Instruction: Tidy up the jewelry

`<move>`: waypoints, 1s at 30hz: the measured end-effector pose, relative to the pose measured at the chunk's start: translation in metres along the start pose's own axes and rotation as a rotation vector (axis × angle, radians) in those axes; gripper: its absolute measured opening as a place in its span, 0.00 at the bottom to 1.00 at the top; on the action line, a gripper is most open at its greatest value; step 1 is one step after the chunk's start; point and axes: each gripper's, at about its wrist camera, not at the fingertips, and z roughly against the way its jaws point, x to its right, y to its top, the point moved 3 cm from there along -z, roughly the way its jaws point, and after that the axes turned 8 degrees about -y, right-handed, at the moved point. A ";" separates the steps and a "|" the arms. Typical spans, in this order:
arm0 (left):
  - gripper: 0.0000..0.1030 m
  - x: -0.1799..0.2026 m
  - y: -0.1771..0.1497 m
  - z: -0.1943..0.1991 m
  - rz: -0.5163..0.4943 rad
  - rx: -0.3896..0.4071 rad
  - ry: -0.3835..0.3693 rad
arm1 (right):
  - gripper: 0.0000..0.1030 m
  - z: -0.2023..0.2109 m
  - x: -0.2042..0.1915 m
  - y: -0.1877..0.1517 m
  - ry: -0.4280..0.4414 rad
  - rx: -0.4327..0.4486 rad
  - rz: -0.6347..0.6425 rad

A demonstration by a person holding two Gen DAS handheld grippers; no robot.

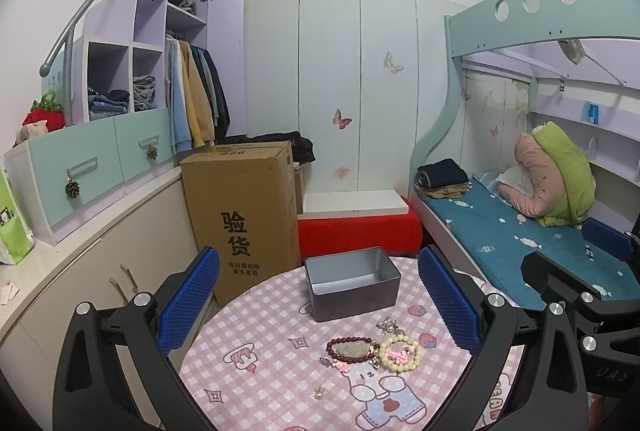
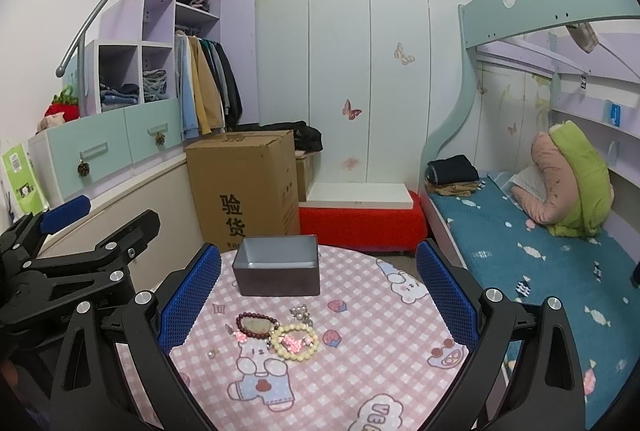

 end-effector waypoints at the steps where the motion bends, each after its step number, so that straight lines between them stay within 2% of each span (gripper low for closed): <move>1: 0.93 -0.001 -0.001 -0.001 0.000 -0.004 -0.009 | 0.92 -0.002 0.001 0.000 0.002 -0.006 -0.002; 7: 0.93 -0.012 -0.015 -0.018 0.019 -0.041 -0.071 | 0.92 -0.019 0.004 -0.011 -0.001 -0.064 -0.012; 9: 0.93 -0.022 -0.022 -0.028 0.044 -0.076 -0.086 | 0.92 -0.027 0.006 -0.017 -0.006 -0.089 -0.016; 13: 0.93 -0.044 -0.032 -0.045 0.114 -0.130 -0.070 | 0.92 -0.044 0.009 -0.029 -0.016 -0.138 -0.020; 19: 0.93 -0.053 -0.047 -0.065 0.127 -0.189 -0.052 | 0.92 -0.072 0.013 -0.049 -0.021 -0.209 -0.023; 28: 0.93 -0.064 -0.094 -0.098 0.176 -0.325 -0.063 | 0.92 -0.113 0.015 -0.082 -0.033 -0.325 -0.017; 30: 0.93 -0.064 -0.111 -0.106 0.179 -0.377 -0.064 | 0.92 -0.122 0.016 -0.089 -0.032 -0.349 -0.015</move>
